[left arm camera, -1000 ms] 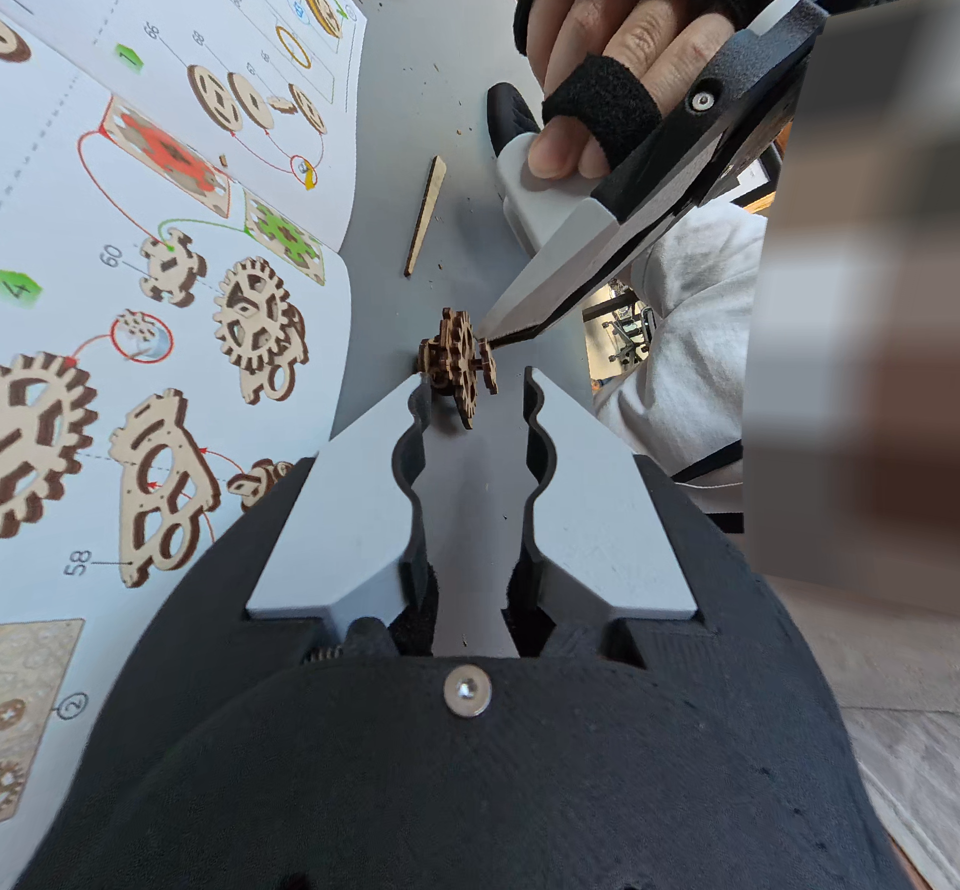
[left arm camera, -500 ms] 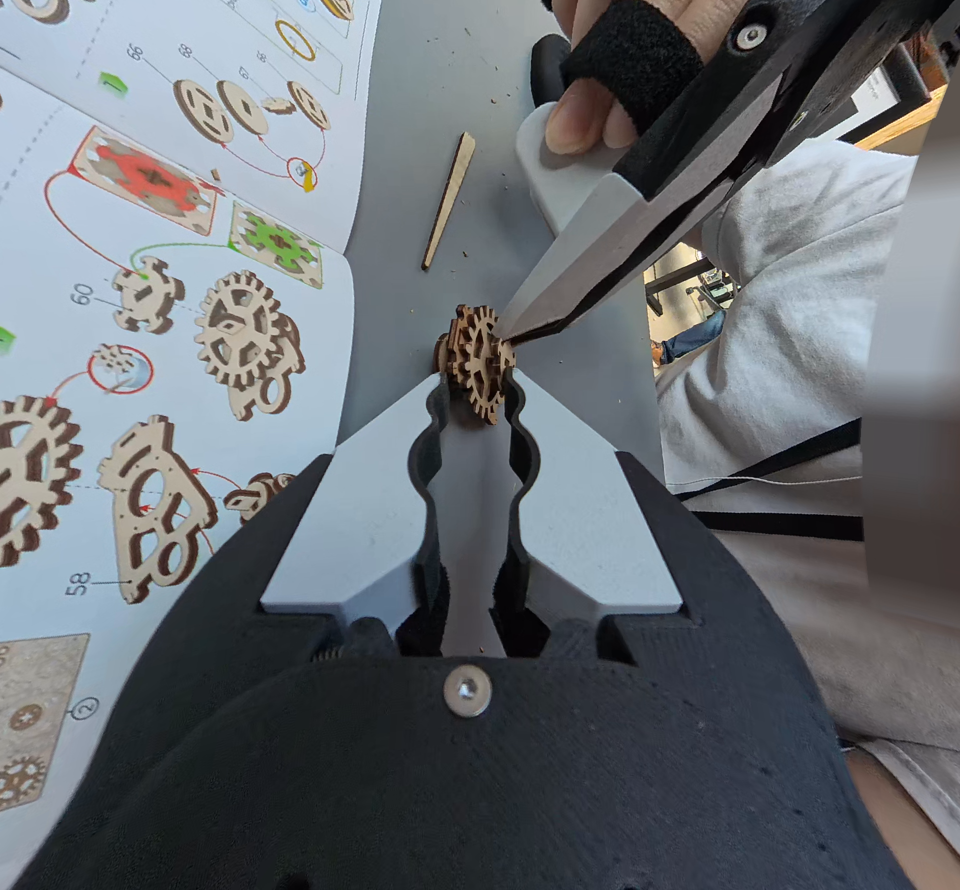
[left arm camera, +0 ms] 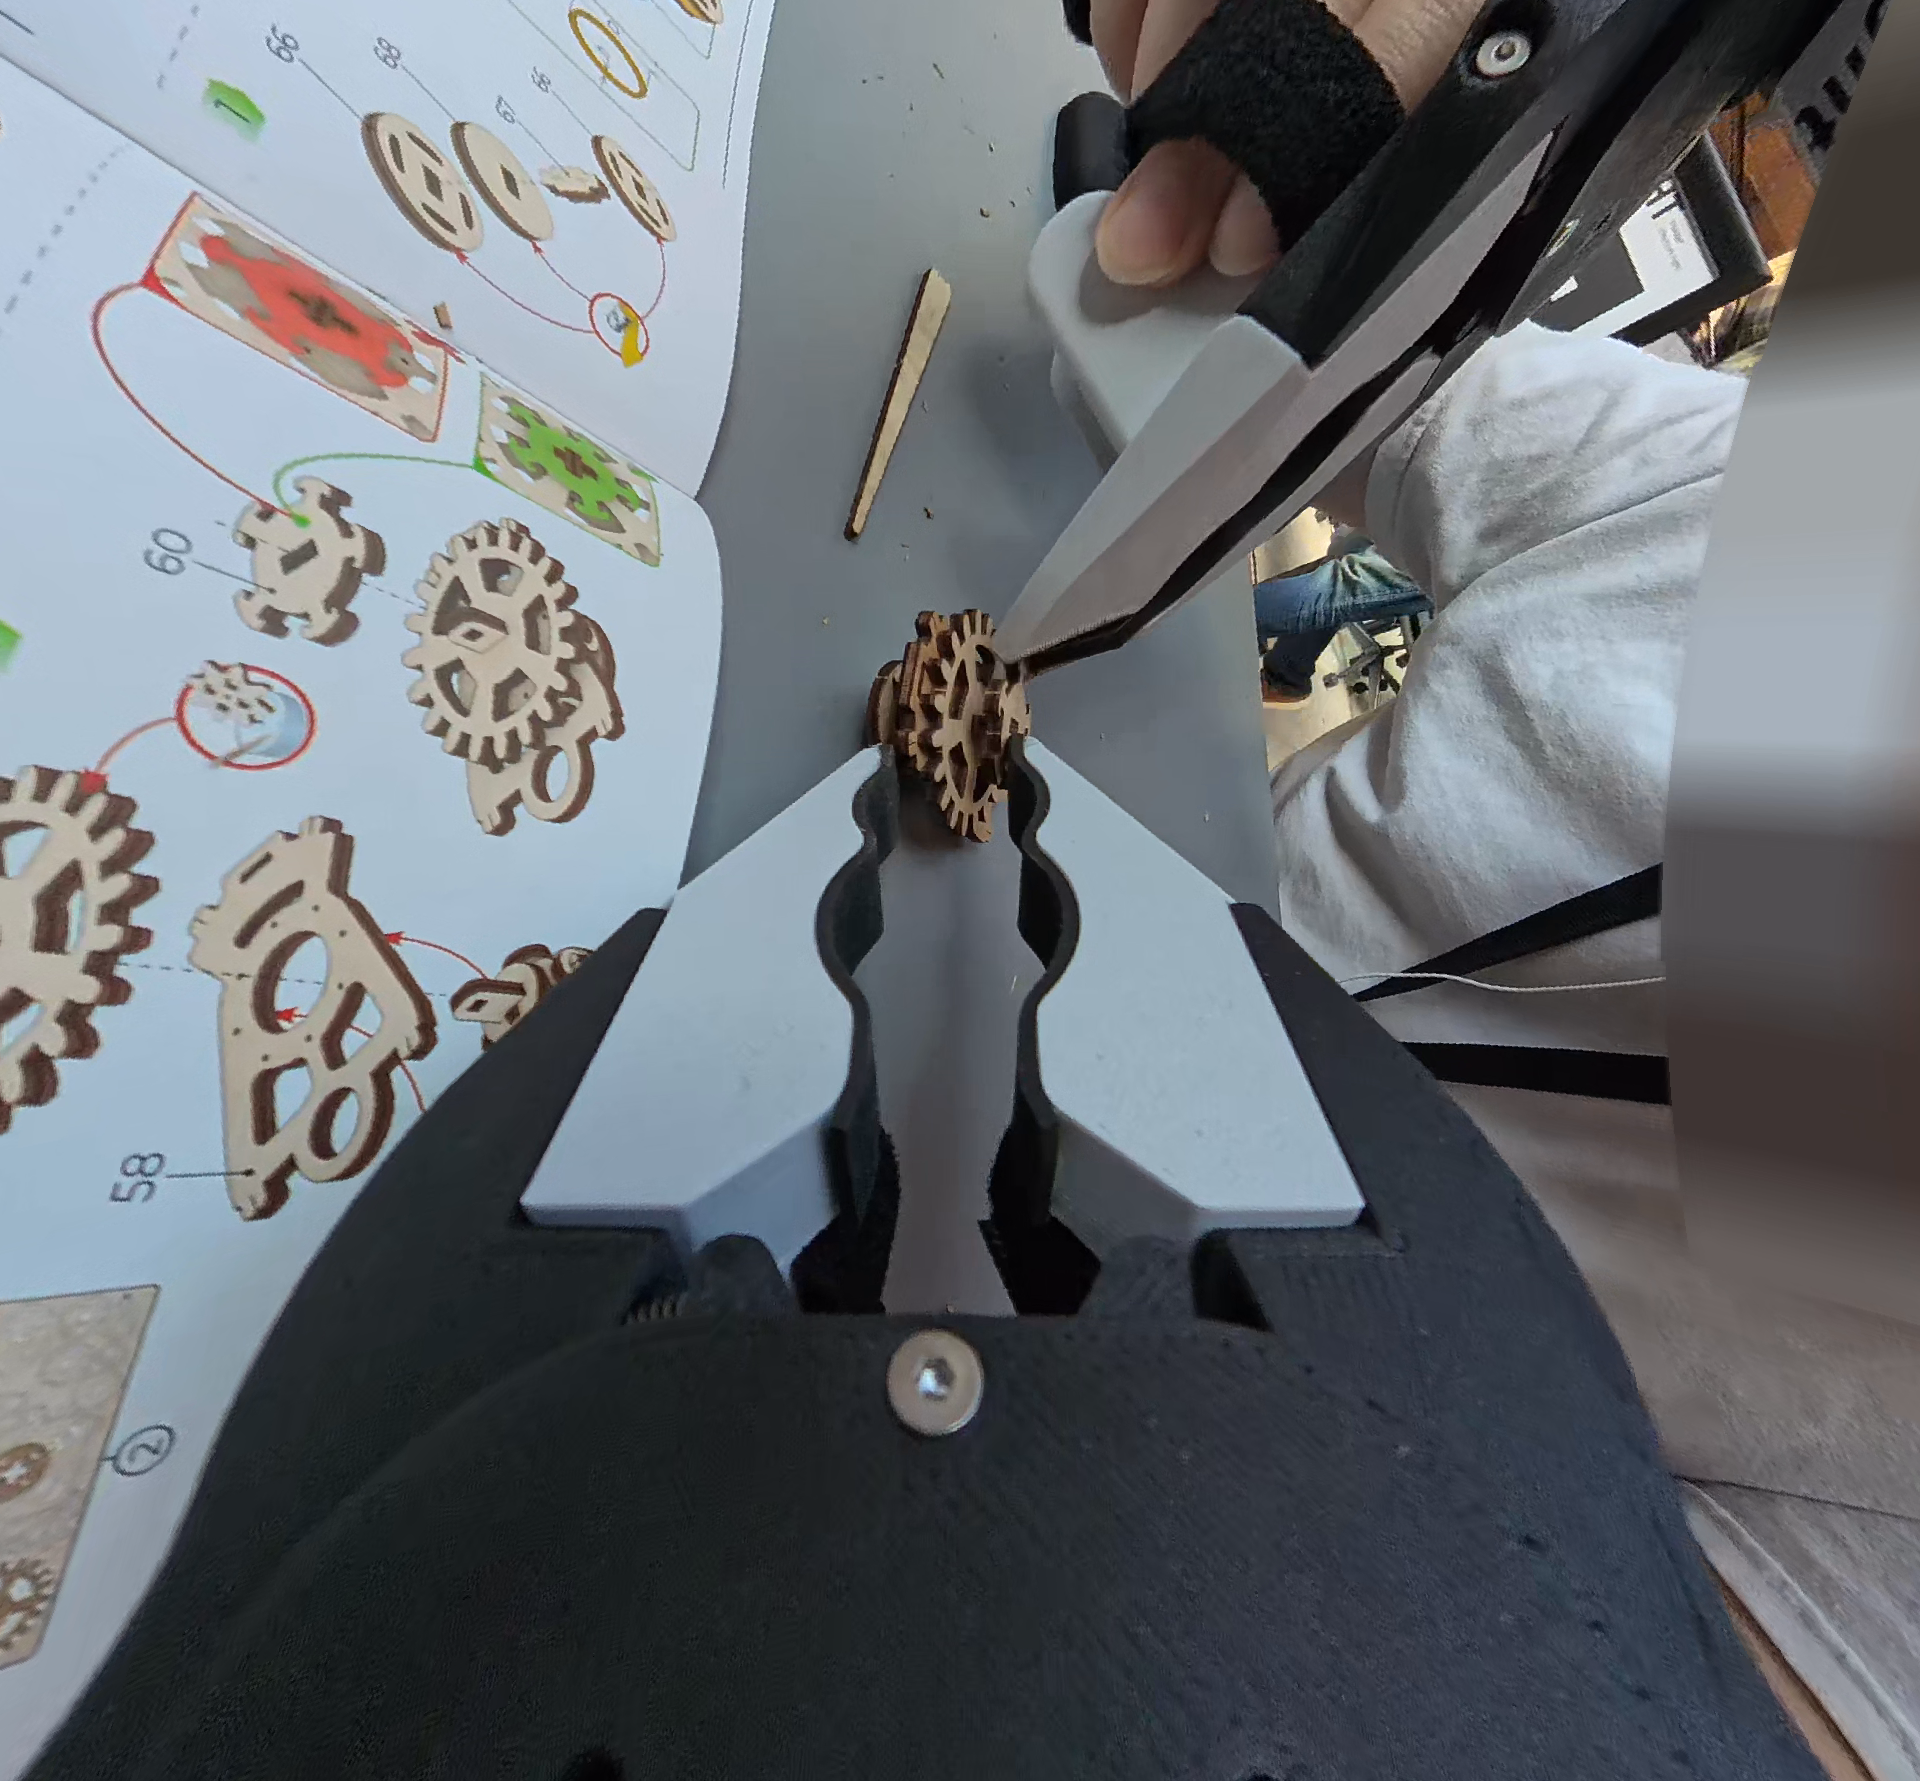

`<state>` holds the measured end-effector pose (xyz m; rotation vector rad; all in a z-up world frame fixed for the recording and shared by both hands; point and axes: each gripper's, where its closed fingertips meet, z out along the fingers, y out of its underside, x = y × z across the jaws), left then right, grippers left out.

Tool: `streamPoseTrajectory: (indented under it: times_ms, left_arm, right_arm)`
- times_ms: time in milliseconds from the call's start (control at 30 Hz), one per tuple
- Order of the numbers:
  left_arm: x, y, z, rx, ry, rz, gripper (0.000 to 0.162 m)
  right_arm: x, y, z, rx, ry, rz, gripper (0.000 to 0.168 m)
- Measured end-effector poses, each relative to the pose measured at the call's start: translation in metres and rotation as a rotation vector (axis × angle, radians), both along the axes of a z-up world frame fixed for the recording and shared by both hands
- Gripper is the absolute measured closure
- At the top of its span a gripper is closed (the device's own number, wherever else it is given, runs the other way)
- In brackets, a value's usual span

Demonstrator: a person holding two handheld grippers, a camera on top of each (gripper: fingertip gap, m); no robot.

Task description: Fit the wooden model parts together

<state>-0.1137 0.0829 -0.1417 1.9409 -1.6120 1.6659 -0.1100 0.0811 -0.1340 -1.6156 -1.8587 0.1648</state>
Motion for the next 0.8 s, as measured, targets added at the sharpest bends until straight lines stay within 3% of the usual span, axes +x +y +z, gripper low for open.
streamPoseTrajectory:
  times_ms: [33, 200, 500, 800]
  left_arm:
    - [0.000, 0.000, 0.000, -0.001, 0.000, -0.001, 0.144]
    - [0.001, -0.002, 0.008, -0.024, -0.032, -0.003, 0.145]
    - [-0.005, -0.004, 0.006, -0.051, -0.007, -0.020, 0.145]
    - [-0.008, -0.007, 0.004, -0.074, 0.009, -0.036, 0.145]
  right_arm:
    - [0.001, 0.000, 0.003, -0.003, 0.023, -0.005, 0.160]
    - [0.006, 0.002, 0.013, -0.064, 0.158, -0.049, 0.158]
    - [0.021, -0.002, -0.001, -0.351, 0.331, -0.251, 0.141]
    - [0.012, -0.001, 0.010, -0.561, 0.487, -0.356, 0.133]
